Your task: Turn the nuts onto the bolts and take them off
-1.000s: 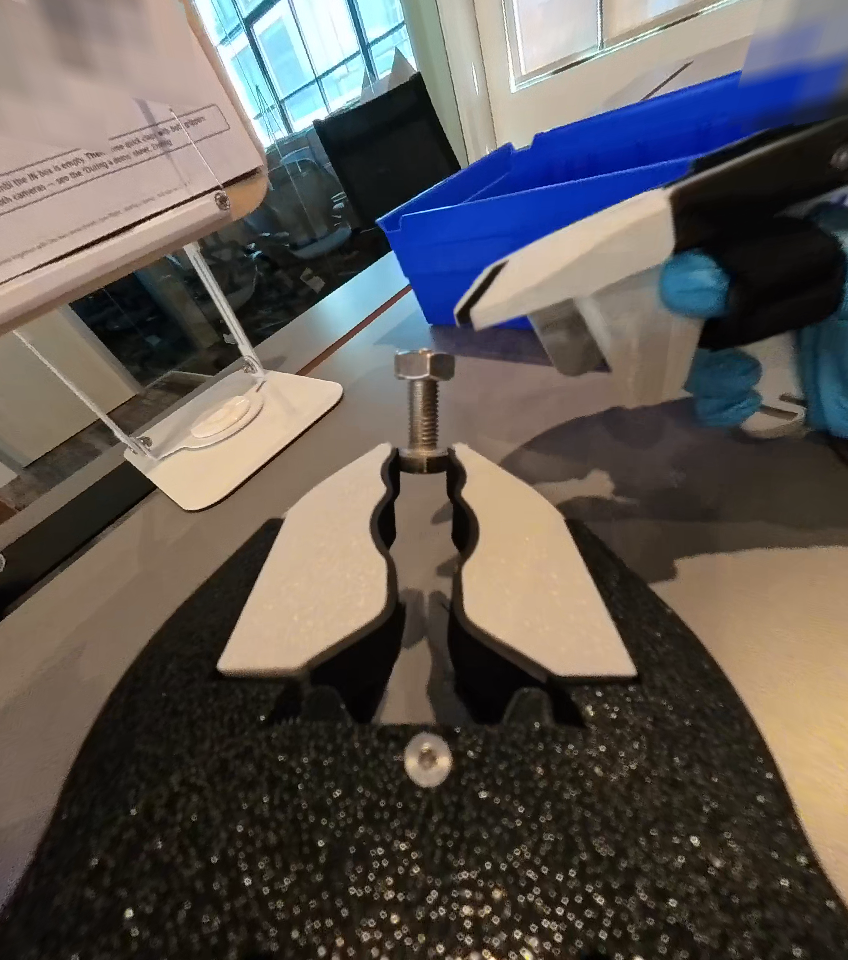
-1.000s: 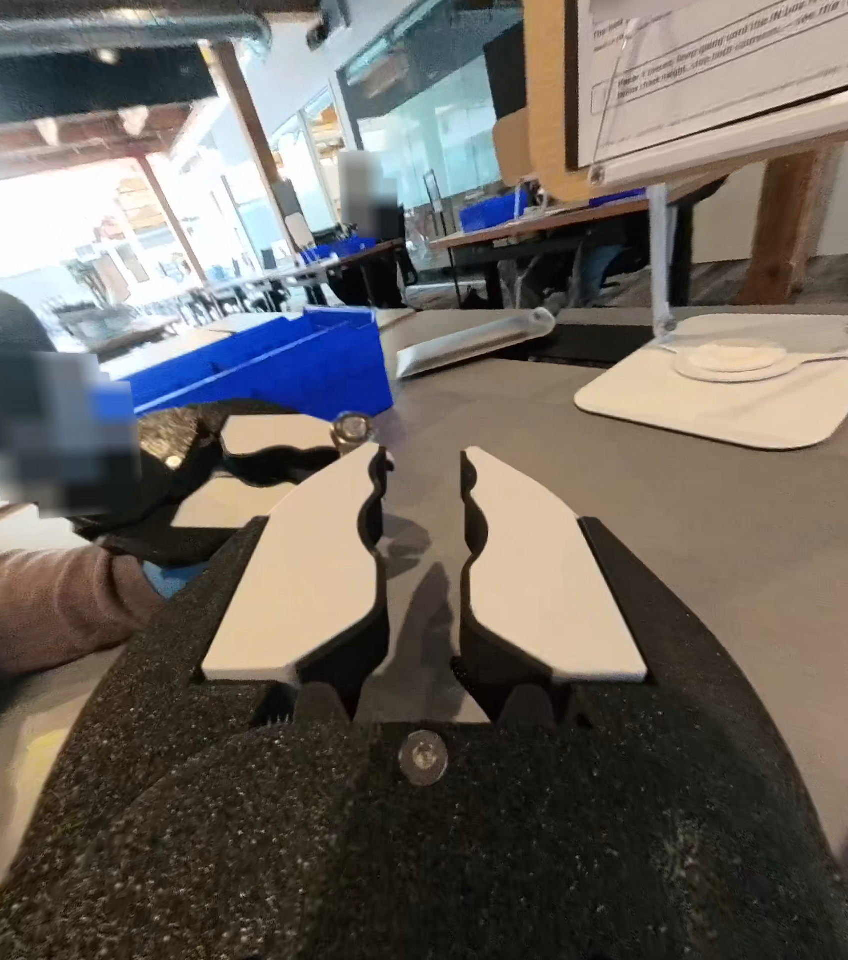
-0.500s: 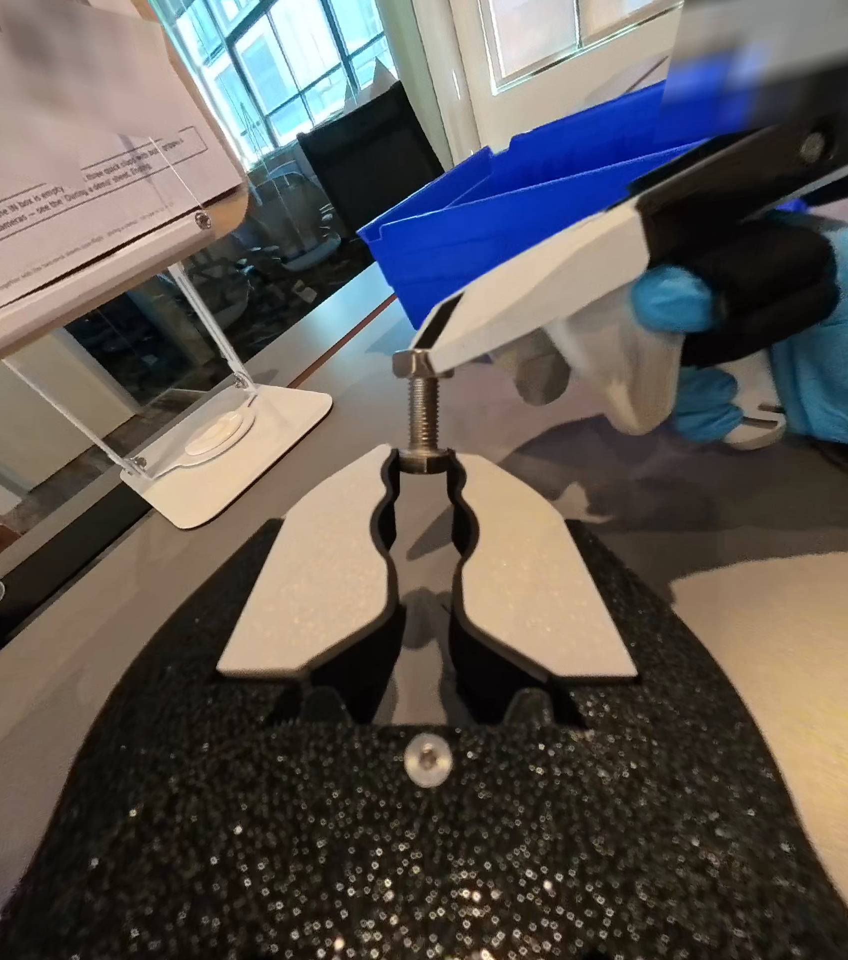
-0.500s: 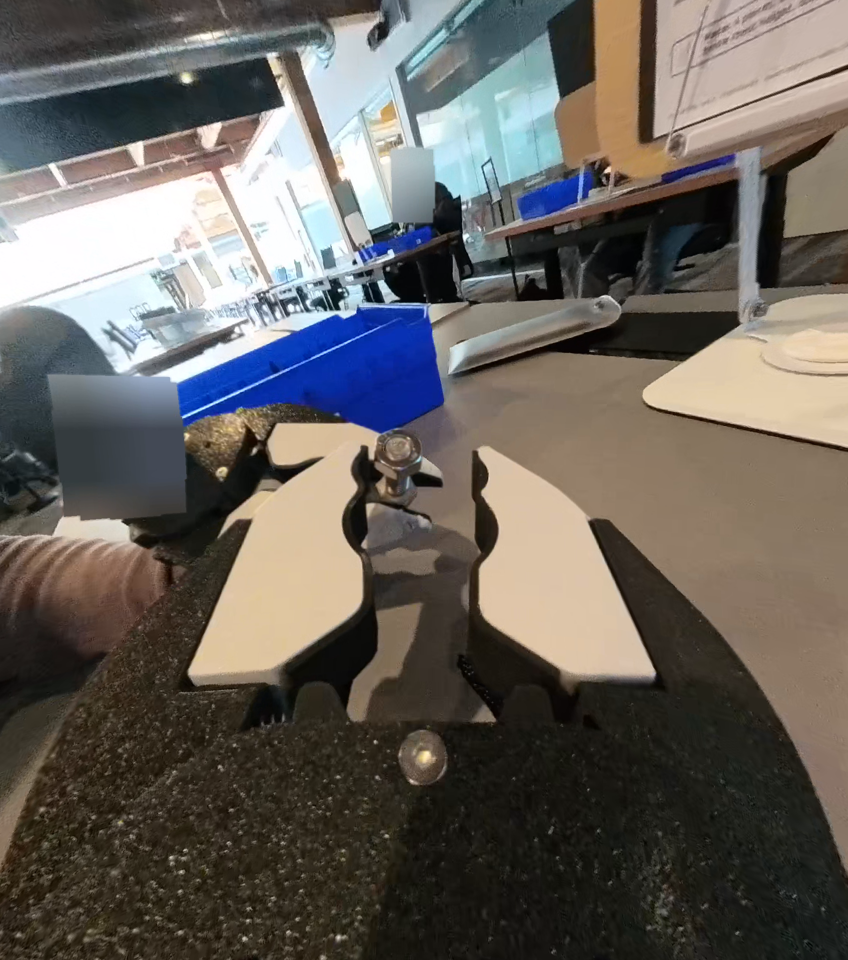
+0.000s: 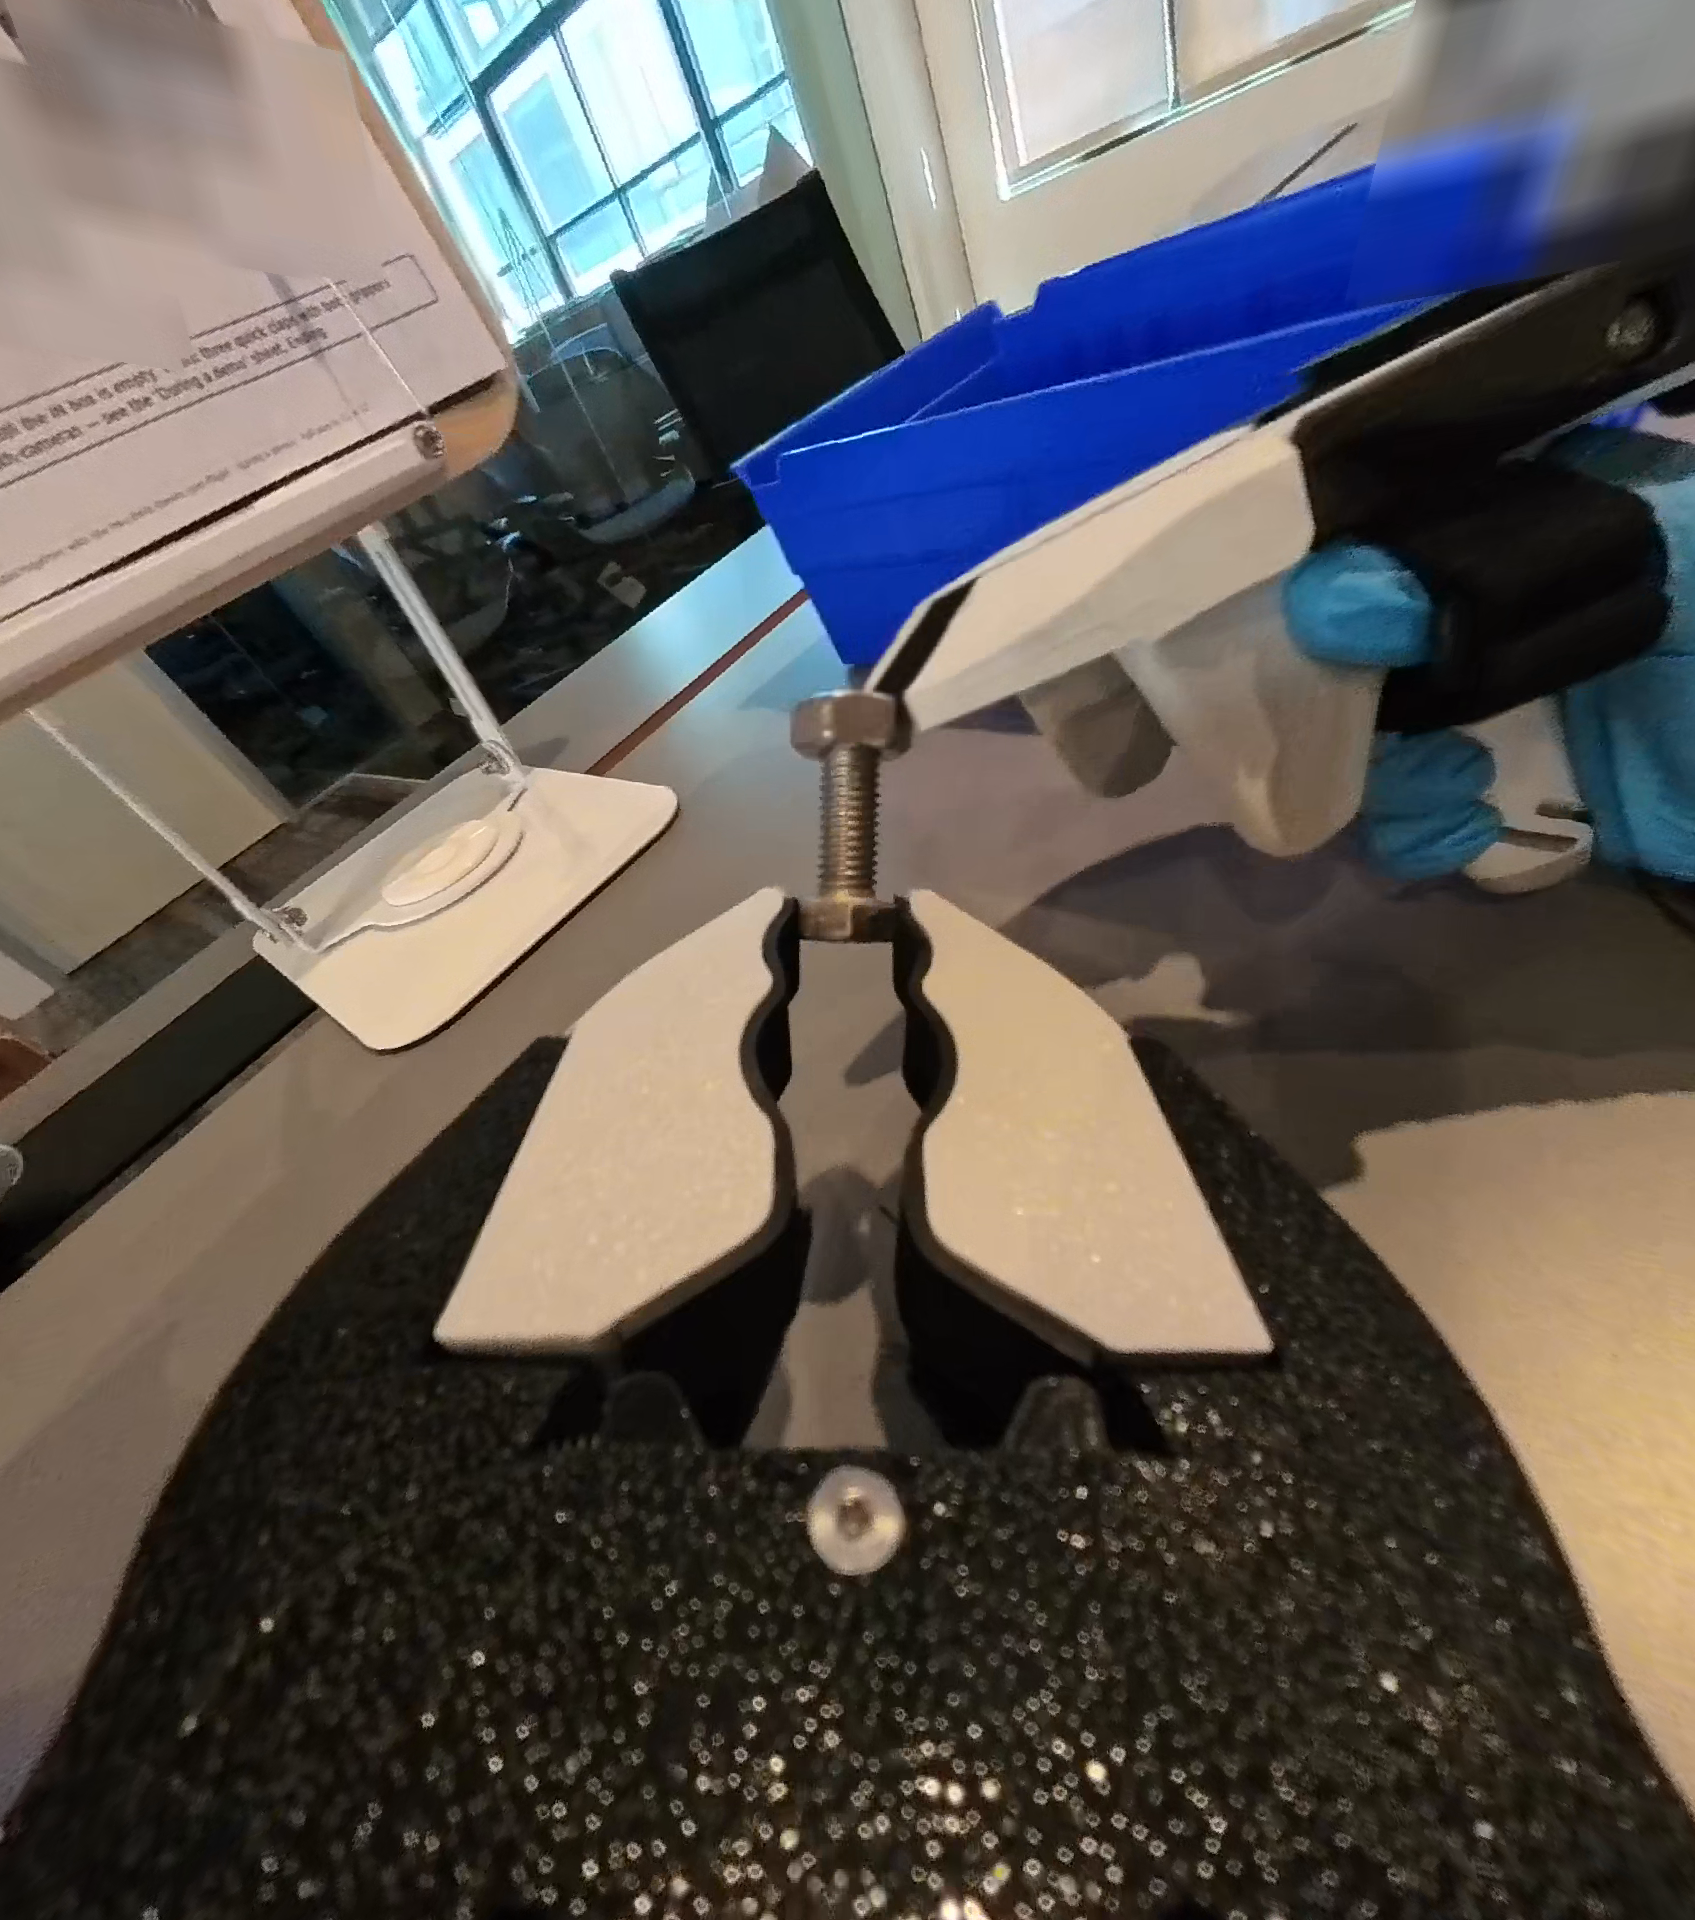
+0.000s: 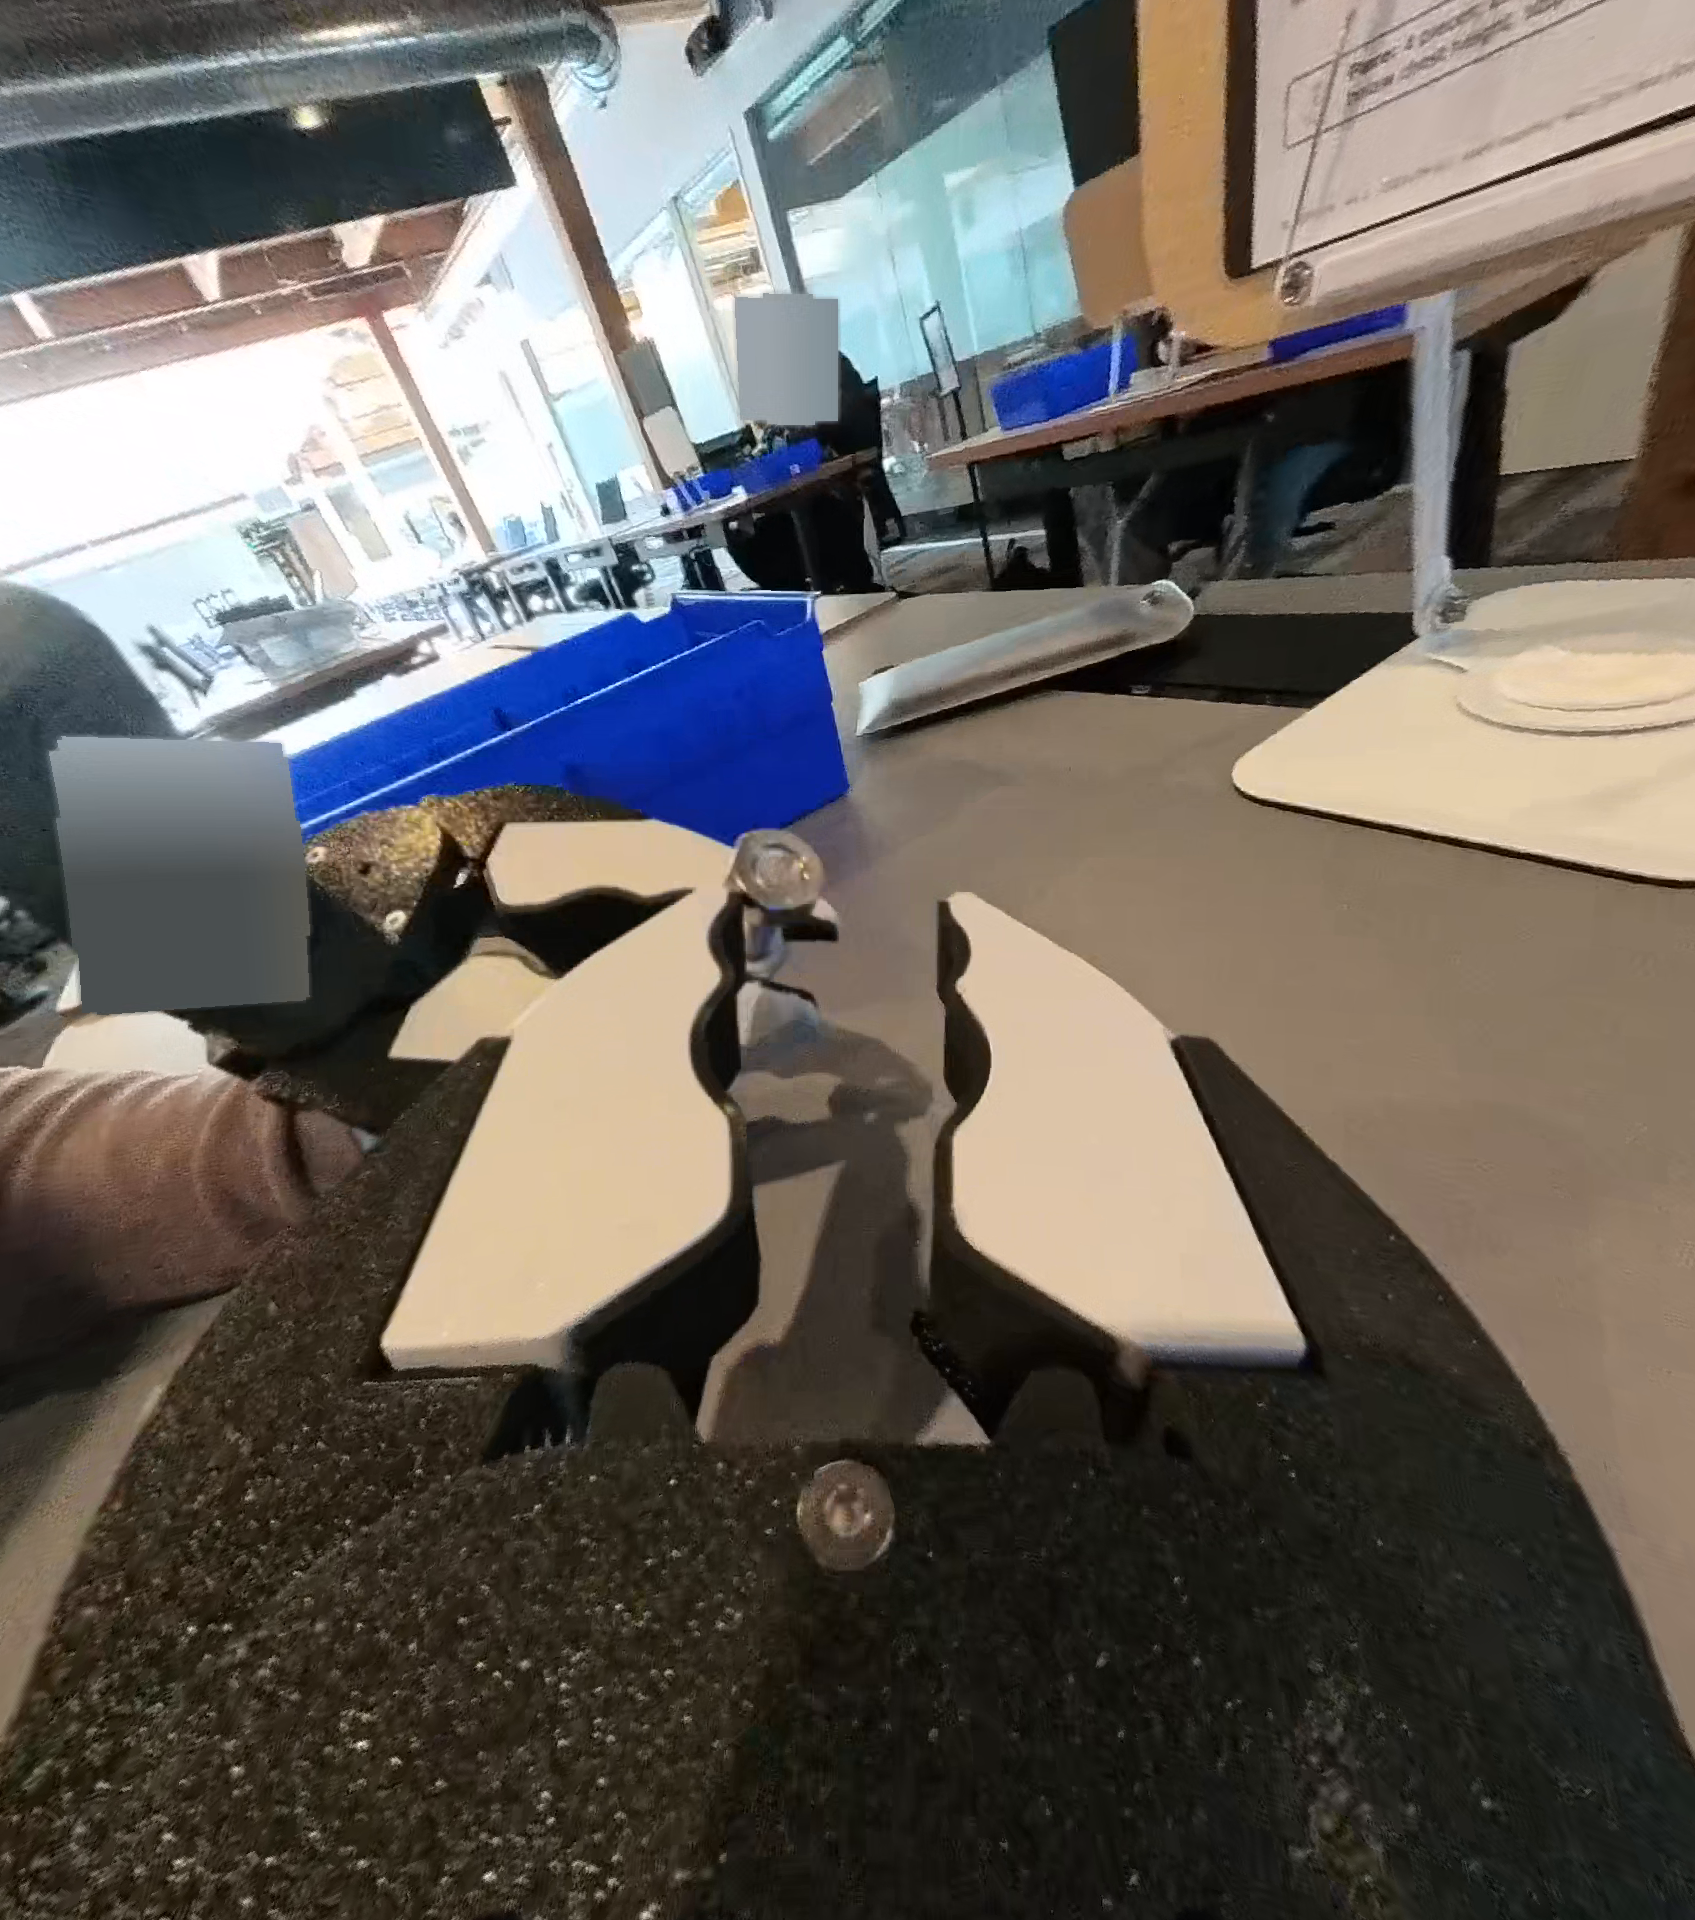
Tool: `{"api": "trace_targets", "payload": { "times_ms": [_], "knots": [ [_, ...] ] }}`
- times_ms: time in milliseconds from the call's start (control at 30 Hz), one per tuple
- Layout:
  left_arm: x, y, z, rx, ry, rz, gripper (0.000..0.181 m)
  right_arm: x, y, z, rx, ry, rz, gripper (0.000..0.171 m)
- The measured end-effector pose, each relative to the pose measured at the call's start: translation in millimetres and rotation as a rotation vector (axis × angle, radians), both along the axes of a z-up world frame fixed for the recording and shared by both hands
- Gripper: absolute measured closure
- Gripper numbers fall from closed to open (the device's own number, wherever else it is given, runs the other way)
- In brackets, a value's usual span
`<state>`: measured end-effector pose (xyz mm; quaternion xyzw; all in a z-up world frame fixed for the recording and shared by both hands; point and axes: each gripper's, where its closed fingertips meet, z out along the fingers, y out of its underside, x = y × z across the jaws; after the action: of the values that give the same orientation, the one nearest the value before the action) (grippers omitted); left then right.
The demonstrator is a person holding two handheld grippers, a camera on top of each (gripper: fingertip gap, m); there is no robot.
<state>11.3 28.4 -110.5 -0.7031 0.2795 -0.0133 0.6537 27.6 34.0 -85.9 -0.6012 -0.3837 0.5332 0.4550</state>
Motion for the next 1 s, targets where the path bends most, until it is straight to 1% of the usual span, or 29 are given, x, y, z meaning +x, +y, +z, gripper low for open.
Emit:
{"api": "trace_targets", "payload": {
  "times_ms": [100, 167, 200, 267, 333, 367, 467, 533, 633, 667, 700, 800, 867, 933, 1000],
  "knots": [
    [-1, 1, 0, -0.002, -0.012, -0.002, 0.164, 4, 4, 8, -0.006, 0.047, -0.015, 0.14],
    [2, 1, 0, 0.005, 0.003, -0.008, 0.164, -1, -5, 14, -0.024, 0.087, 0.045, 0.137],
    [3, 0, 0, 0.011, 0.011, -0.008, 0.164, -4, -8, 11, -0.026, 0.067, 0.059, 0.136],
    [1, -1, 2, 0.016, 0.01, 0.0, 0.165, -3, -4, 3, 0.012, 0.017, 0.014, 0.137],
    [-2, 0, 3, 0.013, -0.017, 0.004, 0.164, 4, 3, 4, 0.014, 0.022, -0.019, 0.142],
    [-3, 0, 3, 0.01, -0.026, 0.004, 0.164, 7, 6, 7, 0.004, 0.042, -0.028, 0.141],
    [0, 1, 1, 0.007, -0.016, -0.007, 0.164, 2, -2, 12, -0.06, 0.094, 0.055, 0.135],
    [3, 0, 2, 0.018, 0.0, -0.015, 0.164, -6, -8, 5, -0.07, 0.055, 0.083, 0.135],
    [0, -1, 4, 0.021, -0.007, -0.002, 0.164, -2, -2, -1, -0.037, 0.012, 0.031, 0.135],
    [-1, -1, 5, 0.022, -0.022, -0.005, 0.165, 1, 1, -1, -0.025, 0.01, 0.01, 0.143],
    [-2, -1, 5, 0.018, -0.034, -0.005, 0.165, 5, 6, 2, -0.02, 0.025, -0.015, 0.144],
    [1, 0, 2, 0.009, -0.023, -0.015, 0.165, 4, 1, 12, -0.069, 0.098, 0.039, 0.137],
    [5, -1, 3, 0.021, -0.003, -0.028, 0.165, -4, -5, 7, -0.104, 0.08, 0.086, 0.132],
    [8, -2, 3, 0.027, 0.017, -0.036, 0.165, -9, -10, 7, -0.127, 0.081, 0.117, 0.132],
    [8, -4, 4, 0.036, 0.023, -0.033, 0.164, -6, -9, 6, -0.102, 0.069, 0.098, 0.136]
  ]
}}
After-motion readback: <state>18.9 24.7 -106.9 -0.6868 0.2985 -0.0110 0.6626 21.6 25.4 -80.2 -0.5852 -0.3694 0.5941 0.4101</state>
